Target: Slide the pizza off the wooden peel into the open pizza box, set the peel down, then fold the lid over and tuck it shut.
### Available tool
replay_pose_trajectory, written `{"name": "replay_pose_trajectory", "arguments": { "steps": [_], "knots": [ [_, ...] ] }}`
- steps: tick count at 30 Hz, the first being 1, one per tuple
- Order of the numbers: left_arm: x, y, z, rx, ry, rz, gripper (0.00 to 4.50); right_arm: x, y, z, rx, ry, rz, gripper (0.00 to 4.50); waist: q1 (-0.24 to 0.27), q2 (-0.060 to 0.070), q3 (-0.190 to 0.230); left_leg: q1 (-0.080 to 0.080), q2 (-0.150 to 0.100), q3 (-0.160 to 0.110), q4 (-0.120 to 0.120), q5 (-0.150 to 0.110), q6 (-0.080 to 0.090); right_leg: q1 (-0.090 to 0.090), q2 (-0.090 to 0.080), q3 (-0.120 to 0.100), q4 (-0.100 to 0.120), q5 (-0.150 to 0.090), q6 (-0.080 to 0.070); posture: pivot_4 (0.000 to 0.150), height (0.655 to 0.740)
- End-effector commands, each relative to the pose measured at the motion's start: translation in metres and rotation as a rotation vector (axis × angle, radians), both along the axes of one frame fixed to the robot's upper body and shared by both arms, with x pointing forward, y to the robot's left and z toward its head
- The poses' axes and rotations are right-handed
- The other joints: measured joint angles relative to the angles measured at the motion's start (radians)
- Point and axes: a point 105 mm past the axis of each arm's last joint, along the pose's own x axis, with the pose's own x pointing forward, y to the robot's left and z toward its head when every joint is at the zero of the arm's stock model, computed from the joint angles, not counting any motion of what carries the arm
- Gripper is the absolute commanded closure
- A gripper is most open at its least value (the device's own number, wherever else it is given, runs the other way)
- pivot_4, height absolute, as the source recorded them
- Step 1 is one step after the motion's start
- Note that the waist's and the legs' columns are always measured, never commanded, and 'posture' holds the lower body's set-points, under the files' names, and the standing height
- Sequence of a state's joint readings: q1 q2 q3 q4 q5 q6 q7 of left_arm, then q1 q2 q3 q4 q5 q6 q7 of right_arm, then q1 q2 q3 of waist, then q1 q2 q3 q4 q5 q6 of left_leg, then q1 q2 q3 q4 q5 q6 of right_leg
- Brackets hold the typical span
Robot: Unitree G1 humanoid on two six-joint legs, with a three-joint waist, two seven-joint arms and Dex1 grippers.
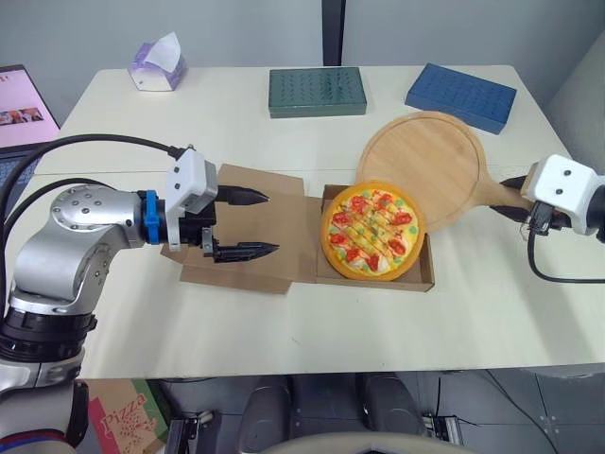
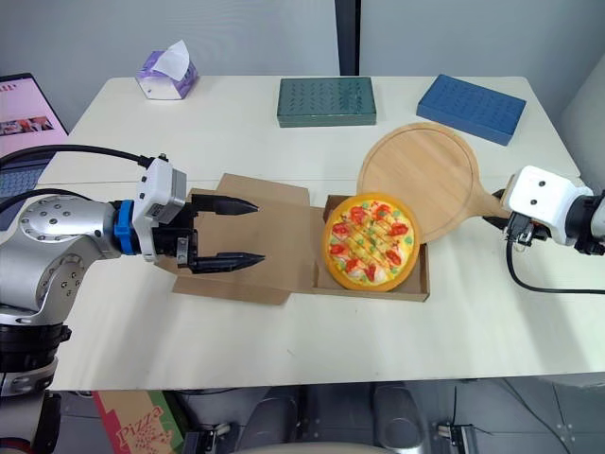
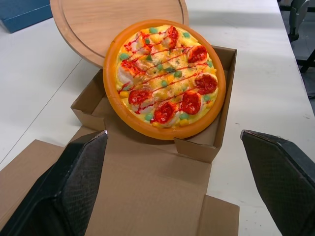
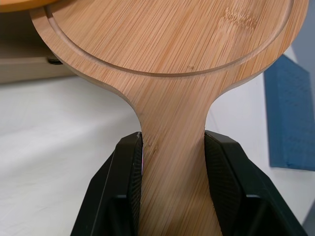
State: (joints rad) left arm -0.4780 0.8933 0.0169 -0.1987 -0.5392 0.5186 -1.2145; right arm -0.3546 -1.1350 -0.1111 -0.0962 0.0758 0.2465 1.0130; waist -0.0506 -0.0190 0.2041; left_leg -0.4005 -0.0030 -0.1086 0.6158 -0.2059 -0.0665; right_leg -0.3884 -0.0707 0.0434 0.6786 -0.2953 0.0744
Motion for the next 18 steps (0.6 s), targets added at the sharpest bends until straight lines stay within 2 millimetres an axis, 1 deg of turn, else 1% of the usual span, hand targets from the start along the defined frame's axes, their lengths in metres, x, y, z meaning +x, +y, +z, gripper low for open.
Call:
{"name": "replay_pose_trajectory", "arguments": {
  "steps": [1,6,9,11,18],
  "knots": [
    [-0.001,0.002,0.006,0.002,-0.037,-0.006,0.0,0.005,-0.003,0.034,-0.009,-0.151,-0.015,2.94,0.0,0.0,0.0,0.0,0.0,0.0,0.0,0.0,0.0,0.0,0.0,0.0,0.0,0.0,0.0,0.15,0.7279],
    [-0.002,-0.001,0.005,-0.006,-0.035,-0.02,0.0,0.008,-0.019,0.052,0.013,-0.199,-0.07,2.94,0.0,0.0,0.0,0.0,0.0,0.0,0.0,0.0,0.0,0.0,0.0,0.0,0.0,0.0,0.0,0.15,0.7279],
    [-0.002,-0.004,0.006,-0.021,-0.037,-0.029,0.0,0.006,-0.03,0.059,0.046,-0.205,-0.114,2.94,0.001,0.0,0.0,0.0,0.0,0.0,0.0,0.0,0.0,0.0,0.0,0.0,0.0,0.0,0.0,0.15,0.7279],
    [-0.002,-0.007,0.007,-0.038,-0.035,-0.039,0.0,0.001,-0.043,0.057,0.075,-0.197,-0.165,2.94,0.001,0.0,0.0,0.0,0.0,0.0,0.0,0.0,0.0,0.0,0.0,0.0,0.0,0.0,0.0,0.15,0.7279],
    [-0.003,-0.014,0.009,-0.058,-0.033,-0.067,0.0,-0.015,-0.069,0.051,0.189,-0.193,-0.298,2.94,0.003,0.0,0.0,0.0,0.0,0.0,0.0,0.0,0.0,0.0,0.0,0.0,0.001,0.0,0.0,0.15,0.7279]
  ]
}}
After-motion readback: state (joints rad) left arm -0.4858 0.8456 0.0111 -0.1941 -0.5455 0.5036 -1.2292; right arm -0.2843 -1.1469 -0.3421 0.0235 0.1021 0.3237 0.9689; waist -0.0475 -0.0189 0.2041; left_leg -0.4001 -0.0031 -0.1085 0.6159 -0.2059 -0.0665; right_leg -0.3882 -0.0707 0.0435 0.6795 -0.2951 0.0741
